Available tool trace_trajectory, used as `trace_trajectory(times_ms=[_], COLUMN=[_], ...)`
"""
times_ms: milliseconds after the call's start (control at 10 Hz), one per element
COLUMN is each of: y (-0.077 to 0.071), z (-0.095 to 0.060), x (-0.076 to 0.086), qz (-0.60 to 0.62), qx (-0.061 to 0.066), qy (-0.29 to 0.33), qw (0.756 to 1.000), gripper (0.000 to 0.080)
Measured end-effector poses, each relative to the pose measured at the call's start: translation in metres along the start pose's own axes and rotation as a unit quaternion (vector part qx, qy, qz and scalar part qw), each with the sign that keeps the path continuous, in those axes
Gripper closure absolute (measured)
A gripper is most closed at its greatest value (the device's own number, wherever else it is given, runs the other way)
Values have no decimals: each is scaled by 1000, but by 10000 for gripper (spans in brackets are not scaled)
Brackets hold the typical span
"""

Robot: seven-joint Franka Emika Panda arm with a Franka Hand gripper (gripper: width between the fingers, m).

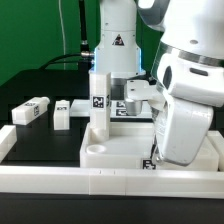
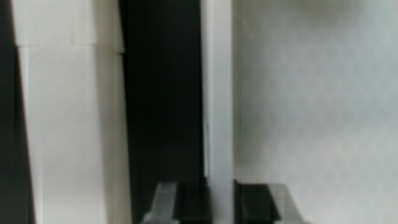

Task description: Assemble desk

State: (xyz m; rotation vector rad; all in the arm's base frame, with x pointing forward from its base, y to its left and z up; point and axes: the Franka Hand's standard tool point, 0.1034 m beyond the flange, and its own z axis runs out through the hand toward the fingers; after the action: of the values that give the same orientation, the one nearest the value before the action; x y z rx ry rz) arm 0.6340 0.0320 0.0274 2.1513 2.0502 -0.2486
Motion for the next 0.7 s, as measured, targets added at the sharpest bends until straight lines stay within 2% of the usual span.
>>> trace_trajectory(times_ms=[200, 300, 600, 700], y=[6, 8, 8, 6], z=[0, 0, -2, -8], x=[6, 6, 3, -1], qz=[0, 6, 6, 9], qx=[1, 6, 8, 12], qy=[-1, -4, -18, -18], qw=[1000, 1000, 1000, 1000], gripper=[739, 739, 739, 649])
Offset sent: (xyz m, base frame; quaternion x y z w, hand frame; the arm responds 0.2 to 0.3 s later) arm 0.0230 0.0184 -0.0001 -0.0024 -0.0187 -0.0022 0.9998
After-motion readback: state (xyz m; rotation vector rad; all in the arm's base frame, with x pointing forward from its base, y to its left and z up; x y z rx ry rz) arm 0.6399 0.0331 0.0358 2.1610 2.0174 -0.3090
